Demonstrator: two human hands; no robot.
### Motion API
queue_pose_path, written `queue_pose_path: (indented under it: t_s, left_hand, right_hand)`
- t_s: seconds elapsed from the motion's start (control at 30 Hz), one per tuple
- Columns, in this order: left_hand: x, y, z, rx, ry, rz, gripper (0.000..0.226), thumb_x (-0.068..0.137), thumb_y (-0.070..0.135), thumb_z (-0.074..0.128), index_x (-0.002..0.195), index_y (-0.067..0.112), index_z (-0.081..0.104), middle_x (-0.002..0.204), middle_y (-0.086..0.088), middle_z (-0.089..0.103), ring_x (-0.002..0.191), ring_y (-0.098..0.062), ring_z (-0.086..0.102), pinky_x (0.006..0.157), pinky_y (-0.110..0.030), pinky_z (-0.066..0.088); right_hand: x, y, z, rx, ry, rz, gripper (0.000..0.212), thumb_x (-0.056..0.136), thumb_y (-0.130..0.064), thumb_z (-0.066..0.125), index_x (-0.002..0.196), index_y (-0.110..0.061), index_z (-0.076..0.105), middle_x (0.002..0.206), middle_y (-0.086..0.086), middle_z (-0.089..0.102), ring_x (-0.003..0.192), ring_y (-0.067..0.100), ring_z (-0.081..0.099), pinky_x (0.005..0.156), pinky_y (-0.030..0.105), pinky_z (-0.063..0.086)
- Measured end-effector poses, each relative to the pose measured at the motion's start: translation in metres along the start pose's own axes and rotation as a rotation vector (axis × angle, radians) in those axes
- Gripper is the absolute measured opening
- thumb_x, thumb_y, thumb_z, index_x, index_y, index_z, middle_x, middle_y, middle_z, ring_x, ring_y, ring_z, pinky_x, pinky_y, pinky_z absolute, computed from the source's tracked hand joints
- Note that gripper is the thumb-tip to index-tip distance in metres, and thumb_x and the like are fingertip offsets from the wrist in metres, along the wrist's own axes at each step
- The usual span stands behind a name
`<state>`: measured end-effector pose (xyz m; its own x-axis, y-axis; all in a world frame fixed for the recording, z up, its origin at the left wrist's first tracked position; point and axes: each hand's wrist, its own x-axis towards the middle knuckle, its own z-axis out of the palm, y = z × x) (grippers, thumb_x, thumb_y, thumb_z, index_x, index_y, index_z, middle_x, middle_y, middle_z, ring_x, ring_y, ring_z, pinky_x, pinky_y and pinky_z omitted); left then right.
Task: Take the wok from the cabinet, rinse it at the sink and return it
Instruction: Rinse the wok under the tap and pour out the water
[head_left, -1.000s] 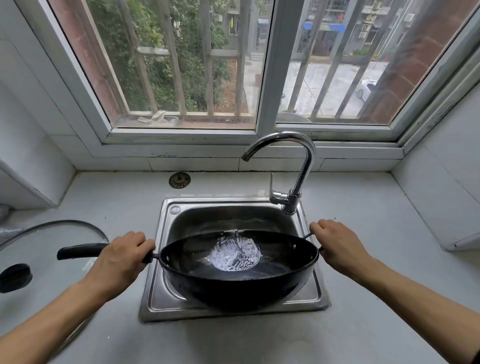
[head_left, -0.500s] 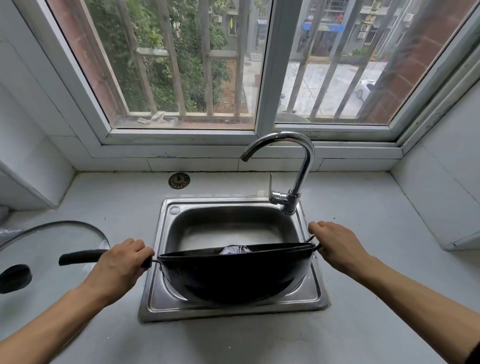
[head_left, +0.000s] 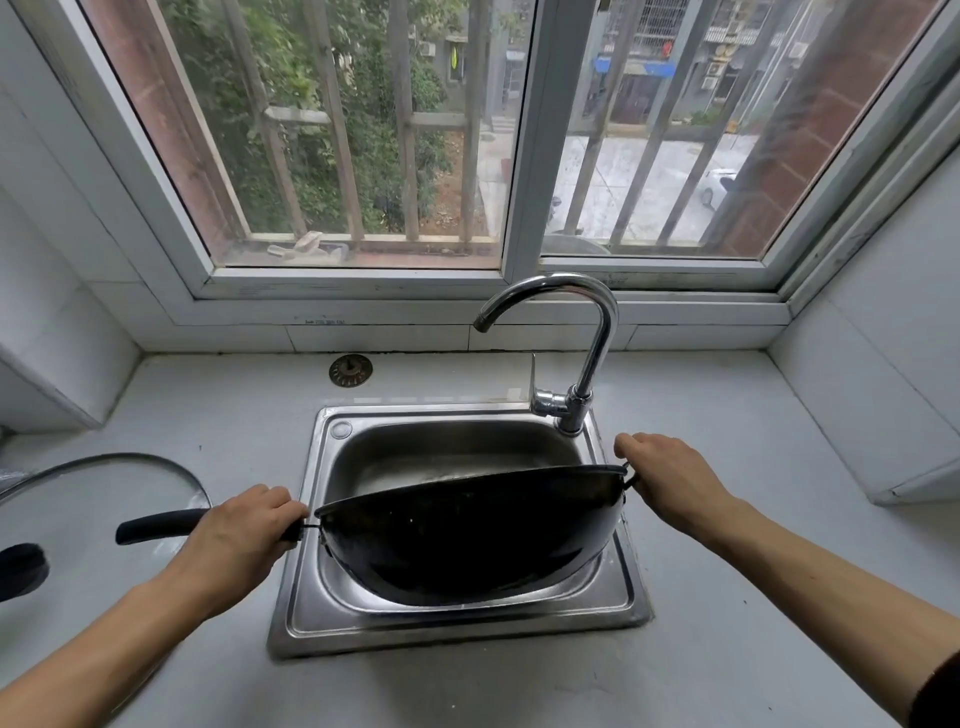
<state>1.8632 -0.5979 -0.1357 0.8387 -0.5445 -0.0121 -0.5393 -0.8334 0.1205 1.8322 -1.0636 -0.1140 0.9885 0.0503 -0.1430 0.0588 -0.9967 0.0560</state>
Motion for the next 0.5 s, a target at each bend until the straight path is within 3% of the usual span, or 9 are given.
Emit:
queue_pose_path:
  t_s: [0.1, 0.23, 0.5]
  left_hand:
    - [0.004, -0.001, -0.003, -0.031, -0.016, -0.025, 0.029, 0.061, 0.012, 0.087, 0.083, 0.019, 0.069, 0.072, 0.004, 0.061, 0.067, -0.022, 0.06, 0.052, -0.03, 0.047]
    - [0.01, -0.007, -0.002, -0.048, -0.083, -0.048, 0.021, 0.084, 0.025, 0.067, 0.104, 0.025, 0.065, 0.091, 0.008, 0.06, 0.09, -0.016, 0.056, 0.075, -0.031, 0.046]
    - [0.012, -0.014, 0.0, -0.119, -0.142, -0.056, 0.019, 0.083, 0.029, 0.067, 0.101, 0.031, 0.064, 0.087, 0.016, 0.056, 0.087, -0.009, 0.055, 0.076, -0.026, 0.042]
  right_hand:
    - [0.002, 0.001, -0.007, -0.002, 0.012, -0.002, 0.022, 0.084, -0.002, 0.048, 0.104, -0.011, 0.05, 0.1, 0.007, 0.063, 0.093, 0.031, 0.057, 0.075, 0.042, 0.049]
    - [0.003, 0.001, -0.014, 0.001, 0.025, -0.001, 0.02, 0.085, -0.001, 0.049, 0.102, -0.011, 0.051, 0.097, 0.007, 0.062, 0.09, 0.032, 0.056, 0.075, 0.042, 0.049]
    - [0.007, 0.003, -0.025, 0.014, 0.026, -0.009, 0.022, 0.084, 0.001, 0.048, 0.102, -0.011, 0.051, 0.097, 0.008, 0.064, 0.09, 0.033, 0.057, 0.075, 0.042, 0.048]
